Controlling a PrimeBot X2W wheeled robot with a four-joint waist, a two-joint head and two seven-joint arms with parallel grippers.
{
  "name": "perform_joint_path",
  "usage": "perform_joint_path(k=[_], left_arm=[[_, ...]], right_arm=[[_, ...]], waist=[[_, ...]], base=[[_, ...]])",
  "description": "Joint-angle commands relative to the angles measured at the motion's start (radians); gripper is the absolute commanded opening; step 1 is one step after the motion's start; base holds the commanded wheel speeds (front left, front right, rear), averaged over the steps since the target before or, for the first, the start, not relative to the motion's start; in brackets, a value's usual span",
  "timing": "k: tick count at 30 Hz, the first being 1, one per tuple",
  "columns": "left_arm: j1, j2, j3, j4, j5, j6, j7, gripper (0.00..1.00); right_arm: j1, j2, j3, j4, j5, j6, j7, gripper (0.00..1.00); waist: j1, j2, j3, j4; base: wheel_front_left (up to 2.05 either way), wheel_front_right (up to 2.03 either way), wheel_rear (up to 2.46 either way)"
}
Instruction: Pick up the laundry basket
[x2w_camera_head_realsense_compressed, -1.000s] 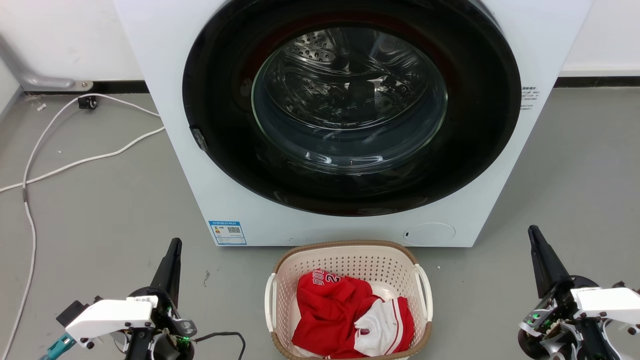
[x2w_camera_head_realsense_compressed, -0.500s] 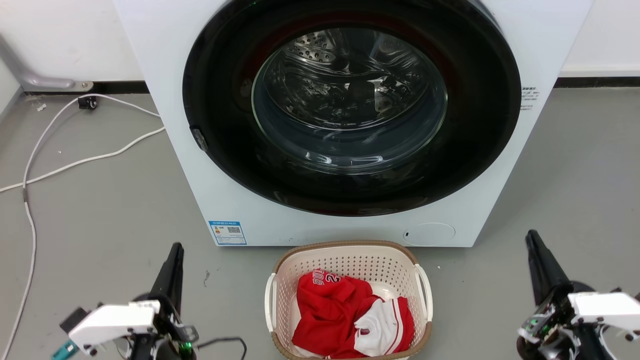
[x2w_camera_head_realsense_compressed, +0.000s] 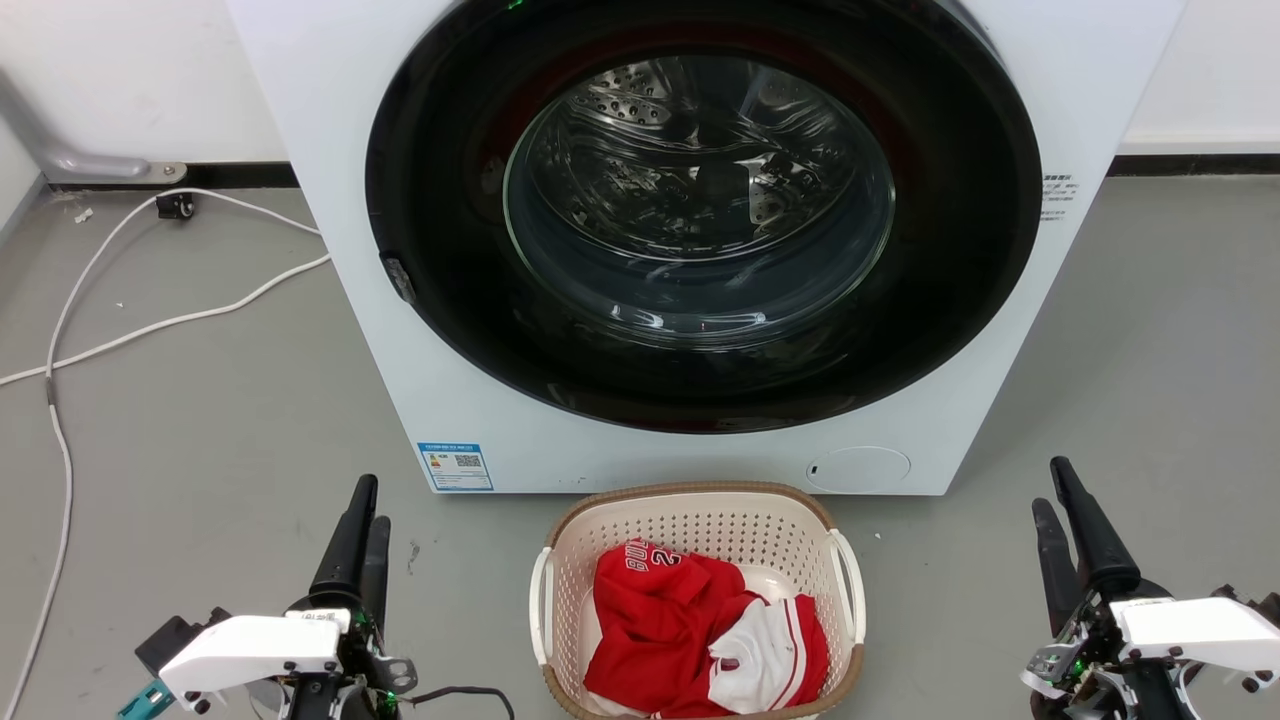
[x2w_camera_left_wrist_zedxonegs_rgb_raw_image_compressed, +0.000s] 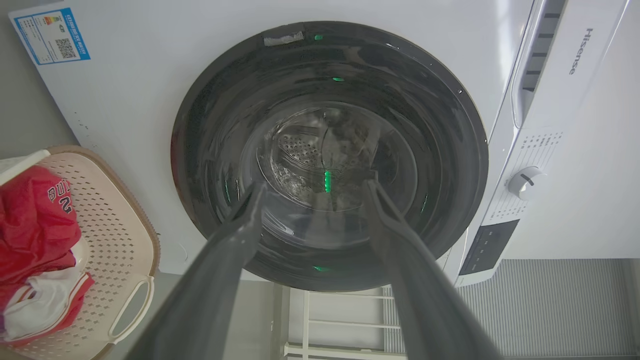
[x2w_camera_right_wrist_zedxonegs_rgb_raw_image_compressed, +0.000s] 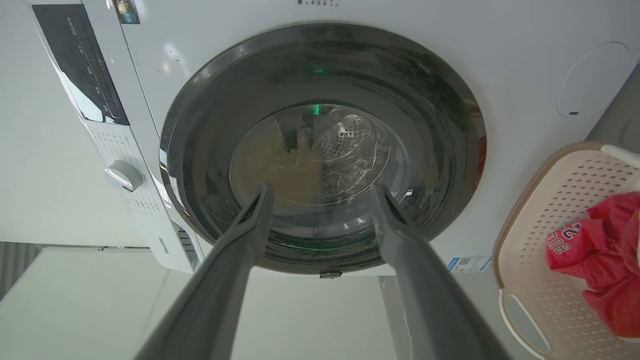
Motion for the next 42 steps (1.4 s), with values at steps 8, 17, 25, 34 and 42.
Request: perform_joint_path(k=[8,17,25,34,42], left_arm=[[-0.015,0.003,-0.011,-0.052,0.203,0.000,-0.039,1.00],[-0.008,0.002,-0.025,-0.075,0.431,0.005,-0.073,1.00],[-0.006,0.001,-0.045,-0.076,0.617,0.014,-0.102,1.00],[-0.008,0.001,-0.059,-0.072,0.763,0.023,-0.127,1.00],[-0.011,0.005,-0.072,-0.073,0.885,0.031,-0.151,1.00]], right_arm=[[0.001,-0.001,0.006,-0.036,-0.222,0.000,-0.039,1.00],[0.013,0.000,0.005,-0.054,-0.470,0.000,-0.074,1.00],[0.015,0.001,0.011,-0.059,-0.669,0.000,-0.094,1.00],[0.022,0.002,0.018,-0.068,-0.825,0.000,-0.108,1.00],[0.031,0.003,0.019,-0.085,-0.964,0.000,-0.116,1.00]], waist=[[0.0000,0.0000,-0.003,0.001],[0.0000,0.0000,-0.006,0.002],[0.0000,0.0000,-0.007,0.002],[0.0000,0.0000,-0.010,0.003],[0.0000,0.0000,-0.012,0.003]], base=[[0.00,0.00,0.00],[0.00,0.00,0.00],[0.00,0.00,0.00],[0.00,0.00,0.00],[0.00,0.00,0.00]])
